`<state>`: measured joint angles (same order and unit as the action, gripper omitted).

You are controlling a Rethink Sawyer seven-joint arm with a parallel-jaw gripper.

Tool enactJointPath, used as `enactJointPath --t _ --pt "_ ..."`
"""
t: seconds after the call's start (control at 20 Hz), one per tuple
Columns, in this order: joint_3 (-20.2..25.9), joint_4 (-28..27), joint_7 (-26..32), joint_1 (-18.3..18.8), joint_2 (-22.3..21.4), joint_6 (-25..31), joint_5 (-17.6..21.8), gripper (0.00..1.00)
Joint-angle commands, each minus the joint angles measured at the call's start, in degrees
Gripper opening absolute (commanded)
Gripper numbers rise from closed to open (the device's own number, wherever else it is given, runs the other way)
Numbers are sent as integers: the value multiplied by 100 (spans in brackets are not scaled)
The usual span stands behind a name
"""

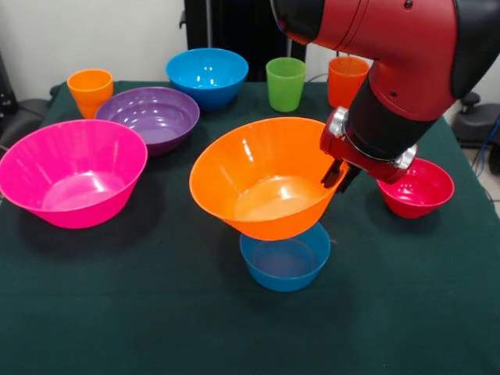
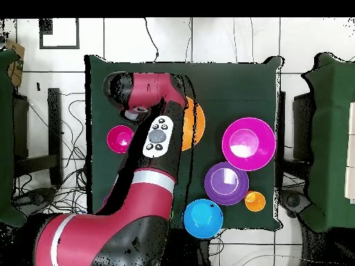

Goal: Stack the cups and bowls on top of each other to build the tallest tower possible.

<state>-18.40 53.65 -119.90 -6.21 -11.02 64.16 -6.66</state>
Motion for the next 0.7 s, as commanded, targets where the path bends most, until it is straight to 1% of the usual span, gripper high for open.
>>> enactJointPath --t 0.05,0.2,0.3,0.55,0.7 --pt "300 480 561 -8 -448 -637 676 0" --pt "348 402 650 40 -474 -498 692 0" --pt "393 471 640 50 -562 -415 691 0" --pt "464 -32 737 154 -442 19 751 0" --pt "465 -268 715 175 -273 40 796 0"
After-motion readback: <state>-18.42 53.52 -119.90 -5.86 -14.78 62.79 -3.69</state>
